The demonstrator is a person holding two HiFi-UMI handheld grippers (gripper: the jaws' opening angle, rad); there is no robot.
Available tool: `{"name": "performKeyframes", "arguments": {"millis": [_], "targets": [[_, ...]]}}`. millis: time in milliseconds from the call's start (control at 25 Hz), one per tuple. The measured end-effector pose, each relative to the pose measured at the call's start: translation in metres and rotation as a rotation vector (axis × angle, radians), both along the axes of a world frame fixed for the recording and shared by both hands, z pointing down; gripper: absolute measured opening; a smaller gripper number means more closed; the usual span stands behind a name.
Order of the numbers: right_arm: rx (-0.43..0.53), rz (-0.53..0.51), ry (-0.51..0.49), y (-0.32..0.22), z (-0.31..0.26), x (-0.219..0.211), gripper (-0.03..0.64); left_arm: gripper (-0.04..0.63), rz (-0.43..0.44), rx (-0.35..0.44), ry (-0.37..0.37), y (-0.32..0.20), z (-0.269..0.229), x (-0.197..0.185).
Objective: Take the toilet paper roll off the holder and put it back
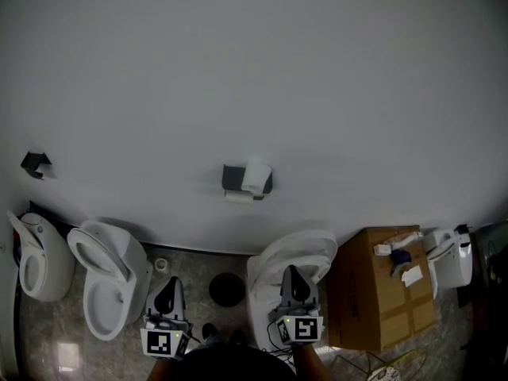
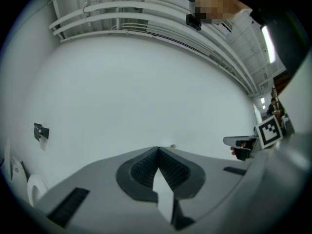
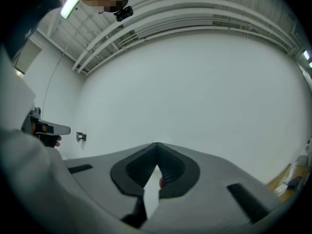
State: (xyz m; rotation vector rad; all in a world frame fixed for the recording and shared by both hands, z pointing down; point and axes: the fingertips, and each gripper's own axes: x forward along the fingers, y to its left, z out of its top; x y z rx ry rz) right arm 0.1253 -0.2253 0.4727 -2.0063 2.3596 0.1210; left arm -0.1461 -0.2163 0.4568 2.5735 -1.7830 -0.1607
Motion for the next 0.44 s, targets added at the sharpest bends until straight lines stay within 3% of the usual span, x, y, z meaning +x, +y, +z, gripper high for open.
{"name": "performKeyframes", "arguments": {"millis": [120,440], "targets": [[0.000,0.001,0.003,0.0012,0.0003,0.0006,0.003,0.003,-0.004,0.036,0.006,-0.0011,-0.0099,0.0008],[0.006,0.004,0.011,0.0042,-0.0011,0.0024,0.003,0.003,0.006,0.005,0.005,0.0021,-0.0013,0.0044]]}}
